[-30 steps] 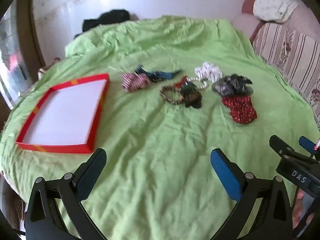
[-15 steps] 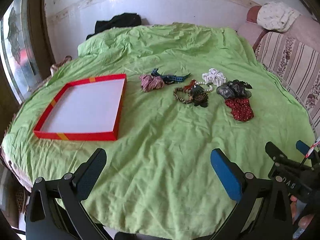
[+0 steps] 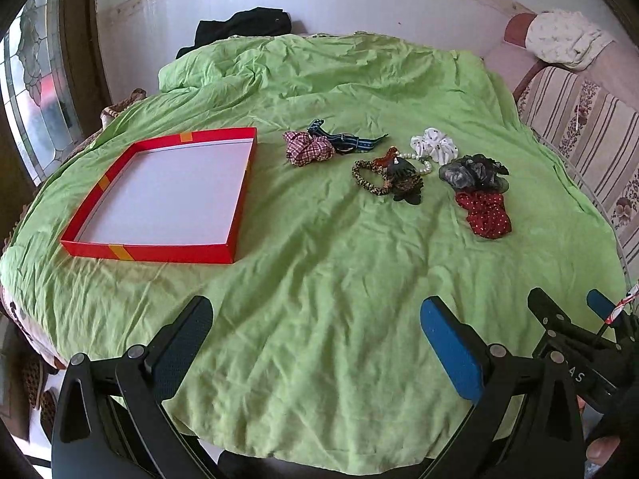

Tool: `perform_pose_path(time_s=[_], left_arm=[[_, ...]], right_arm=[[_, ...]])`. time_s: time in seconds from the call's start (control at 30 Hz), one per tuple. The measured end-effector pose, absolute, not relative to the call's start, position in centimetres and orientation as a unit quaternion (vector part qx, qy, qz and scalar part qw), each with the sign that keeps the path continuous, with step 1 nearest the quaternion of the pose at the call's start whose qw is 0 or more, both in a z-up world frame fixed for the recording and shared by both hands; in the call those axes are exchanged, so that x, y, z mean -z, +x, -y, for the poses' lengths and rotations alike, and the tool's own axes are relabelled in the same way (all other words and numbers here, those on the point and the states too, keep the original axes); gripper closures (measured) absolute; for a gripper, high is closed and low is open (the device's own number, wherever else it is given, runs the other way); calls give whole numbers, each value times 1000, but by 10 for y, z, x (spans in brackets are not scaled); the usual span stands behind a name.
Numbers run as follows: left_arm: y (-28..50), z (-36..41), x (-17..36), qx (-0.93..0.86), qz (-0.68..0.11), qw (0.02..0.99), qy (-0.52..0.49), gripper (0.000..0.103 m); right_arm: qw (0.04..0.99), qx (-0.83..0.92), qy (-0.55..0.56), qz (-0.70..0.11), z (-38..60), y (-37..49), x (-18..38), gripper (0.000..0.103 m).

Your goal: Organize jewelry

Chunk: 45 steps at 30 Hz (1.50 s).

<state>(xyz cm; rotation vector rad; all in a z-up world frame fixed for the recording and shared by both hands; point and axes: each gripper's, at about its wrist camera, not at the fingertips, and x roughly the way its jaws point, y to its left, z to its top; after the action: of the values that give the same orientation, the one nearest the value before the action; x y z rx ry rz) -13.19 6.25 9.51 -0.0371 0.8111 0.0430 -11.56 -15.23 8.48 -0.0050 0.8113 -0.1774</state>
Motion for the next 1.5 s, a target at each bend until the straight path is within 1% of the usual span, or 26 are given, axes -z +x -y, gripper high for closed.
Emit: perform_pose_path(time_s=[0.2,0.37,0.53,0.77,1.1,1.5], left_arm=[[-127,-59,-94,-22,-401,916,-13,0],[-125,-58,-94,-22,-404,915,-13,0],[-124,-57,-94,-22,-405,914,-12,0],[-124,-57,-93,-19,-407,913,-12,0],[-123,-51,-87,-19,-413,911,-13,0],[-120,-51,-80,-17,-421,907,-13,0]], right_arm=[[918,93,-5,-386,153,-116,-84,0],[924,109,-3,-367,158,-117,-86,3],[929,119,11,-350,164,-121,-89,9],[925,96,65,-362,172,-121,-84,9],[919,101,103,-367,181,-121,-78,9],[914,87,74,-389,172,-114,-68,9]])
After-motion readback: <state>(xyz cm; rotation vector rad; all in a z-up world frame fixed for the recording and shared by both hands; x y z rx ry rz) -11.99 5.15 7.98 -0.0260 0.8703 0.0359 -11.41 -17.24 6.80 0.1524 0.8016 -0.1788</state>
